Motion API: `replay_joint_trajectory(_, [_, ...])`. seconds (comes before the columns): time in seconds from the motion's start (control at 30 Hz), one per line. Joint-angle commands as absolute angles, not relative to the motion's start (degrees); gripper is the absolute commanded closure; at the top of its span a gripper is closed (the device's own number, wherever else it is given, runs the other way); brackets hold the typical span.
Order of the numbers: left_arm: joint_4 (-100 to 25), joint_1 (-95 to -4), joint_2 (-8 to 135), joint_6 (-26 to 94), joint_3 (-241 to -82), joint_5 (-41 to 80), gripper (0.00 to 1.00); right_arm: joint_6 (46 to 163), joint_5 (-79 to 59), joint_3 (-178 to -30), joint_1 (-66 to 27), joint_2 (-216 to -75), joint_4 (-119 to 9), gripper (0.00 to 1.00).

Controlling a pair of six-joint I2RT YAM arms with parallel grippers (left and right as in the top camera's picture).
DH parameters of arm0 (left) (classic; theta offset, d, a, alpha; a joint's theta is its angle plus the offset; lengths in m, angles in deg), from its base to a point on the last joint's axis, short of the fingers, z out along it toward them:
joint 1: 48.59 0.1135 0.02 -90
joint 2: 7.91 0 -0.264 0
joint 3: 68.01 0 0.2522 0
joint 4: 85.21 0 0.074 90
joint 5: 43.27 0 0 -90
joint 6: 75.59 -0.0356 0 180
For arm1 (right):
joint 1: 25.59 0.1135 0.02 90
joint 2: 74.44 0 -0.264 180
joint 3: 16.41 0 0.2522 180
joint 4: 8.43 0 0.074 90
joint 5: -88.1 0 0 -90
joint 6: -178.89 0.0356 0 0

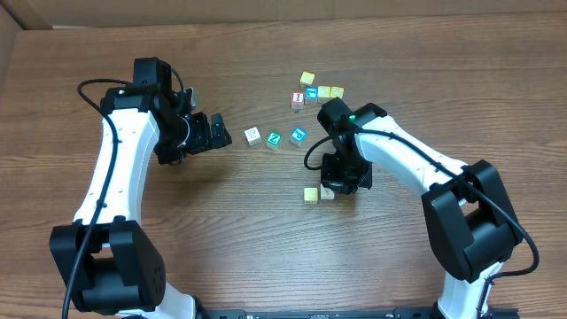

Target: Flip 5 blocks

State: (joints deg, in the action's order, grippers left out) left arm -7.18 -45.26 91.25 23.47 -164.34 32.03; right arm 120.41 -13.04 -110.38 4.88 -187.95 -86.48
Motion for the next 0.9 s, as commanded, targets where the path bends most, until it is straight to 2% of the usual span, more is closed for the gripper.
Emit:
replay_joint_trajectory(0.0, [-7.24, -46.00, 91.79, 23.43, -165.45, 32.34, 0.00, 120.81, -12.71, -109.94, 5.19, -186.36, -85.58, 0.92])
replay_joint_trajectory(0.3, [-7.24, -46.00, 91.79, 23.43, -165.45, 32.32, 0.00, 122.58, -6.92, -108.89, 5.21, -186.36, -84.86, 0.96])
replay_joint_trajectory(0.87, [-7.24, -46.00, 91.79, 23.43, -165.45, 32.32, 0.00, 121.68, -14.02, -107.27, 5.63, -186.36, -83.11, 0.96])
